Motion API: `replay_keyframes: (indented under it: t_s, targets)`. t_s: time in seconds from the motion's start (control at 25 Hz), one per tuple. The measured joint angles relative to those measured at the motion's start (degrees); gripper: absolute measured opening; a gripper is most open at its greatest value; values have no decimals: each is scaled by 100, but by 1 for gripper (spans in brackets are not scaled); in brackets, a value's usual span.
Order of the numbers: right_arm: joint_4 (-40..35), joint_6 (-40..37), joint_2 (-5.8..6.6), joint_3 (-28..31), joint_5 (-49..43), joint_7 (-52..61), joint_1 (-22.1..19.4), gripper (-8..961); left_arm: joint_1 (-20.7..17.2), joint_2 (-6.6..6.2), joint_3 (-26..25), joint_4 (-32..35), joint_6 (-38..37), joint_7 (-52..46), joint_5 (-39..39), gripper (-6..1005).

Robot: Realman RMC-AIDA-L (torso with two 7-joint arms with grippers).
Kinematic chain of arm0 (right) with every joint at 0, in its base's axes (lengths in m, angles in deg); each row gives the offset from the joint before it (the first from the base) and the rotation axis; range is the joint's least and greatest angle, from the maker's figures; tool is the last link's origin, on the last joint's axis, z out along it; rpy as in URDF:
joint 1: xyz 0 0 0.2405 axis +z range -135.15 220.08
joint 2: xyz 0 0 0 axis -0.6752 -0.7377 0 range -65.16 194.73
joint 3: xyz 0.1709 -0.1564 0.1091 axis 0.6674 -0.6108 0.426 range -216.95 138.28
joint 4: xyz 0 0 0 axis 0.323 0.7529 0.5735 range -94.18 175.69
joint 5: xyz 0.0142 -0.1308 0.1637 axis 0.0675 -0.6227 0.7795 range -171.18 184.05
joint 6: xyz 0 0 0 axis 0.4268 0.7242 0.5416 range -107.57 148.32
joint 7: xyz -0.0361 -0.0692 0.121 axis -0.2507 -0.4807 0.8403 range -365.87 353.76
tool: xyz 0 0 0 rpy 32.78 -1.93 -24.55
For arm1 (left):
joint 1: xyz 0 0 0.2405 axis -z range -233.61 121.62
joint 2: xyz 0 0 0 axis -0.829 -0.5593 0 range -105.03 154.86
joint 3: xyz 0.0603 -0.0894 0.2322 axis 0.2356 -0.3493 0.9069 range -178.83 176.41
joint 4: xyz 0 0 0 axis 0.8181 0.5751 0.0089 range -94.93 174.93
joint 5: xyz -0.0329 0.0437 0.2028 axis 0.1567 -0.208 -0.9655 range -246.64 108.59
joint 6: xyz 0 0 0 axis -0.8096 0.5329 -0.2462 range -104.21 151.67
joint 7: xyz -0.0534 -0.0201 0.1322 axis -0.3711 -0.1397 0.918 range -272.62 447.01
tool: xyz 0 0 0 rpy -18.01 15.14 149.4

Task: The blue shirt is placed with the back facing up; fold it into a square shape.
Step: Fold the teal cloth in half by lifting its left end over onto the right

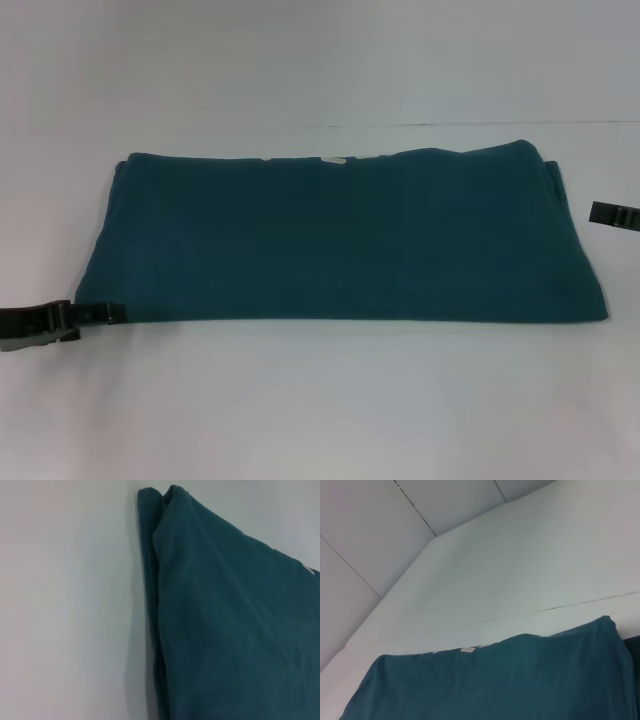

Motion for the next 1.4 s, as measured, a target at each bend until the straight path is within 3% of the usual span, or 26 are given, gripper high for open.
replay_keyframes:
  t_s: [1.4]
  targets:
    - [1, 0, -4, 28, 106, 0, -49, 909, 321, -18, 191, -215, 167, 40, 61, 883]
